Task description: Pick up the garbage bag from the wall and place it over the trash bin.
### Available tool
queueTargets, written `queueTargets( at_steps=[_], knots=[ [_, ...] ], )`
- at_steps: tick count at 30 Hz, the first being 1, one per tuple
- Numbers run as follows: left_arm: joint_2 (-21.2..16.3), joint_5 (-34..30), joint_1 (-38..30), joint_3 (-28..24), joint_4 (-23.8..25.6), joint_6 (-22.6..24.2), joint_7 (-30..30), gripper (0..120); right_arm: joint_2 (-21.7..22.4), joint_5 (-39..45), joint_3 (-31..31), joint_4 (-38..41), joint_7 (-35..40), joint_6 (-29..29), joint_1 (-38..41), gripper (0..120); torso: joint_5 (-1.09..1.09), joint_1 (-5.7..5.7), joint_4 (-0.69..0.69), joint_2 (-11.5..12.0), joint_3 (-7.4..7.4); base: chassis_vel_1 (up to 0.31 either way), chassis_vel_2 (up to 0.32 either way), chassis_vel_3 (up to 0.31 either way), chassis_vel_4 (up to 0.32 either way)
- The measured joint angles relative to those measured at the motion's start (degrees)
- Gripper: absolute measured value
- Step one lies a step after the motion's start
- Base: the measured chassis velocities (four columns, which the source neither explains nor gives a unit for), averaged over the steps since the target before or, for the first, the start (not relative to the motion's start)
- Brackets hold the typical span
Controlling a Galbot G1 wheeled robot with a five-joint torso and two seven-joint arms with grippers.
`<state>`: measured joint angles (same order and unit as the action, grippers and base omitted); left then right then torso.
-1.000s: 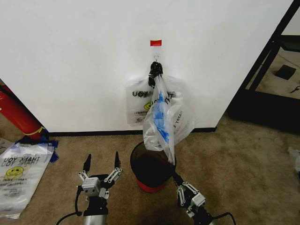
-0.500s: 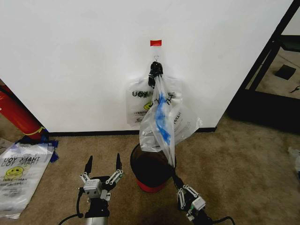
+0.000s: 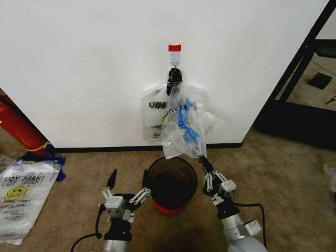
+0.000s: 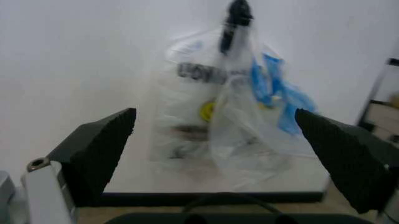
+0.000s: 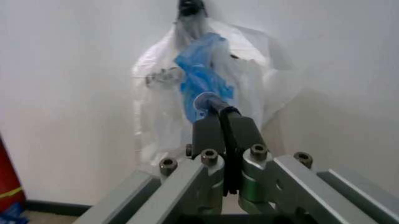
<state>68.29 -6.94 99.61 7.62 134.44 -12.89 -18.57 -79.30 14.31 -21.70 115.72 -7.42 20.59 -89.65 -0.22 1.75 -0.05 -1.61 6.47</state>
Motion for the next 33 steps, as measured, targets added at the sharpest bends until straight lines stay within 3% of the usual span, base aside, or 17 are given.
queueTargets(
  at_steps=[5, 7, 9, 12, 16, 21, 27, 33],
  knots=[
    [-7.04, -11.77, -10.10, -3.68, 2.01, 8.26, -0.15, 100, -0.61, 0.05, -0.24, 0.26, 0.86, -1.03, -0.20, 0, -0.01, 0.00, 0.00, 0.00, 0.00, 0.000, 0.000, 0.000, 0.000],
    [-8.17, -13.24, -11.91, -4.36, 2.01, 9.27, -0.21, 100, -0.75, -0.21, -0.26, 0.30, 0.86, -1.04, -0.47, 0, -0.02, 0.00, -0.01, 0.00, 0.00, 0.000, 0.000, 0.000, 0.000],
    [-13.45, -18.22, -20.21, -8.35, 0.77, 12.52, -0.16, 100, -1.78, -1.51, -0.34, 0.31, 0.89, -1.02, -1.55, 0, -0.01, 0.00, 0.00, 0.00, 0.00, 0.000, 0.000, 0.000, 0.000],
    [-15.76, -19.43, -28.10, -12.11, -3.05, 13.63, 0.56, 100, -2.52, -2.14, -0.60, 0.00, 1.06, -0.96, -1.91, 0, -0.02, 0.00, 0.02, 0.00, 0.01, 0.000, 0.000, 0.000, 0.000],
    [-15.95, -21.54, -34.69, -14.32, -5.72, 14.95, 0.65, 97, -2.97, -2.42, -0.74, -0.13, 1.18, -0.93, -1.92, 0, -0.01, 0.00, 0.00, 0.00, 0.00, 0.000, 0.000, 0.000, 0.000],
    [-14.56, -29.77, -47.53, -20.58, -11.64, 17.37, -0.10, 95, -4.04, -3.21, -1.05, -0.35, 1.37, -0.90, -2.26, 0, 0.01, 0.00, 0.00, 0.00, 0.00, 0.000, 0.000, 0.000, 0.000],
    [-13.25, -33.54, -52.52, -25.31, -16.32, 17.68, 0.18, 91, -3.93, -3.30, -1.50, -0.21, 1.34, -0.71, -2.70, 0, 0.00, 0.00, 0.00, 0.00, 0.00, 0.000, 0.000, 0.000, 0.000],
    [-12.45, -33.89, -54.63, -26.05, -19.99, 17.11, 0.52, 91, -3.80, -3.24, -1.33, 0.17, 1.31, -0.71, -2.68, 0, 0.00, -0.01, 0.02, 0.00, 0.00, 0.000, 0.000, 0.000, 0.000]
  ],
)
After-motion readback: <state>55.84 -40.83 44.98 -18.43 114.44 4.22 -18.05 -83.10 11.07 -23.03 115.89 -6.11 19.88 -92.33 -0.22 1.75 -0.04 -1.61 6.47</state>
